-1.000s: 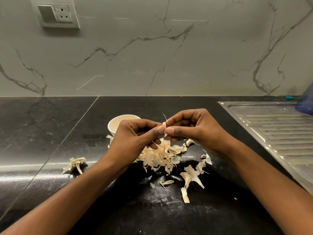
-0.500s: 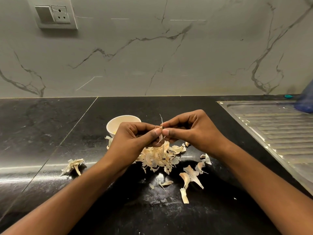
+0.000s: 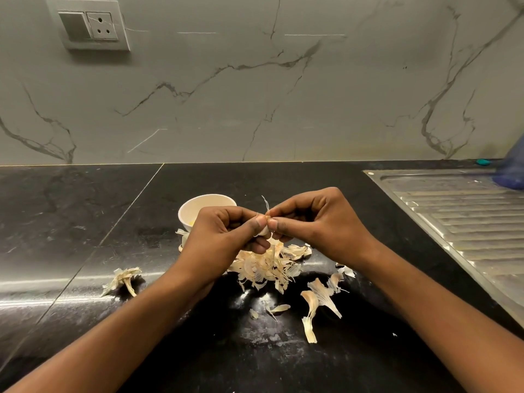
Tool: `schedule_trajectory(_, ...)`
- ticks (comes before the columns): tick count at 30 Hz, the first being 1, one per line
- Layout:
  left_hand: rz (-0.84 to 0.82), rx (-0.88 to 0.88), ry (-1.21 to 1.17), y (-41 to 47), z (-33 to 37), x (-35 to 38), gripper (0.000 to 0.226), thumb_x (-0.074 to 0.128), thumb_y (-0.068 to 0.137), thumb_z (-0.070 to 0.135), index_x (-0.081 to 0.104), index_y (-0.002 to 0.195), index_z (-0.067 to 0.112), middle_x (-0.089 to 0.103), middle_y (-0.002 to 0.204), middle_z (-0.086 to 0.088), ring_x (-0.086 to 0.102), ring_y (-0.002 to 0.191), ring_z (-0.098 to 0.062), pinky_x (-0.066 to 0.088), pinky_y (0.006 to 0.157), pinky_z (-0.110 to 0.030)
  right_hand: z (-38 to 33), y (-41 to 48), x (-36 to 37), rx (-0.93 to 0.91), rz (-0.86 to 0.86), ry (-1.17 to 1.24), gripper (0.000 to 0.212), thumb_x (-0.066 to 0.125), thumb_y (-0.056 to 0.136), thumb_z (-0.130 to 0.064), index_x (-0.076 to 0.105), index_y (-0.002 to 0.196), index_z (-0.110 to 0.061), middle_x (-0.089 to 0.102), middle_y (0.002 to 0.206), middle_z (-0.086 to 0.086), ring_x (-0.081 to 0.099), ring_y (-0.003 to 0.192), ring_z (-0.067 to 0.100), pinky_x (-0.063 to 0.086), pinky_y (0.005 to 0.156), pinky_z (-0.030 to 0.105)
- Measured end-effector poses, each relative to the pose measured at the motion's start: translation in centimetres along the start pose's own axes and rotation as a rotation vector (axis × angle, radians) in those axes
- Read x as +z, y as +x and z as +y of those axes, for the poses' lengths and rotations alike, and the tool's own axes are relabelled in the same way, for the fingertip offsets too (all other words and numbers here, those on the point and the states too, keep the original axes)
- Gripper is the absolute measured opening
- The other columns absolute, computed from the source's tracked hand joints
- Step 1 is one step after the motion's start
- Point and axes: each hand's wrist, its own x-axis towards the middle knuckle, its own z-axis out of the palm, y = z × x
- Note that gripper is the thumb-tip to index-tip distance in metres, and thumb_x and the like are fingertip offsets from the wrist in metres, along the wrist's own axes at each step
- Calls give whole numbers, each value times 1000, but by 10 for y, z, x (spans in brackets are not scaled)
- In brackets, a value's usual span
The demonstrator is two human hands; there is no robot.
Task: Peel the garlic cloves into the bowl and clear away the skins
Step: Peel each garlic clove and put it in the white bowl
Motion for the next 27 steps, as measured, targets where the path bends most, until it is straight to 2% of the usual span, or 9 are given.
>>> schedule_trajectory(4, 35, 29, 16, 0, 0, -1, 15, 71, 96, 14, 78, 102, 3, 79, 85, -15, 77, 76, -29, 65, 72, -30, -3, -1, 0, 14, -43, 21, 30, 88, 84, -14, 79, 112, -8, 81, 98, 5, 80, 91, 23, 66, 82, 34)
schedule_trajectory(7, 36, 4, 4, -1, 0, 3, 14, 71, 95, 14, 78, 100, 3, 80, 87, -13, 79, 82, -29, 66, 74, -31, -3, -1, 3, -1, -25, -78, 31, 90, 82, -24, 79, 109, -13, 80, 93, 3, 79, 86, 22, 67, 80, 42)
schedule_trajectory(9, 29, -19, -26, -1, -1, 4, 15, 71, 95, 13, 78, 101, 2, 80, 88, -15, 79, 85, -31, 66, 76, -33, -4, -1, 4, -24, -13, -152, 30, 91, 82, -27, 79, 107, -15, 80, 91, 0, 79, 83, 19, 67, 77, 41)
schedule_trajectory(13, 30, -51, -70, -1, 0, 5, 14, 71, 95, 10, 78, 101, 0, 79, 88, -17, 79, 86, -30, 66, 75, -29, -3, -1, 4, -45, -21, -187, 28, 90, 84, -21, 77, 108, -15, 78, 91, -2, 77, 84, 16, 65, 78, 32)
schedule_trajectory(18, 65, 36, 30, -2, -2, 5, 10, 72, 96, 11, 81, 96, 7, 80, 84, -10, 79, 82, -26, 65, 75, -30, -4, -1, 9, -72, -15, -225, 40, 94, 80, -26, 72, 112, -15, 75, 90, -4, 76, 83, 15, 64, 75, 27)
schedule_trajectory(22, 81, 107, 102, -2, -1, 6, 8, 75, 94, 11, 82, 97, 9, 80, 80, -7, 79, 76, -23, 65, 75, -32, -3, -1, 12, -131, 20, -296, 32, 91, 84, -21, 72, 109, -15, 73, 91, -7, 74, 84, 15, 64, 73, 30)
schedule_trajectory(27, 66, 137, 107, -1, -1, 2, 7, 79, 91, 9, 82, 97, 7, 81, 84, -8, 80, 78, -26, 65, 75, -34, 0, -1, 8, -164, -23, -306, 29, 88, 87, -18, 75, 113, -16, 75, 97, -7, 76, 91, 15, 65, 77, 32)
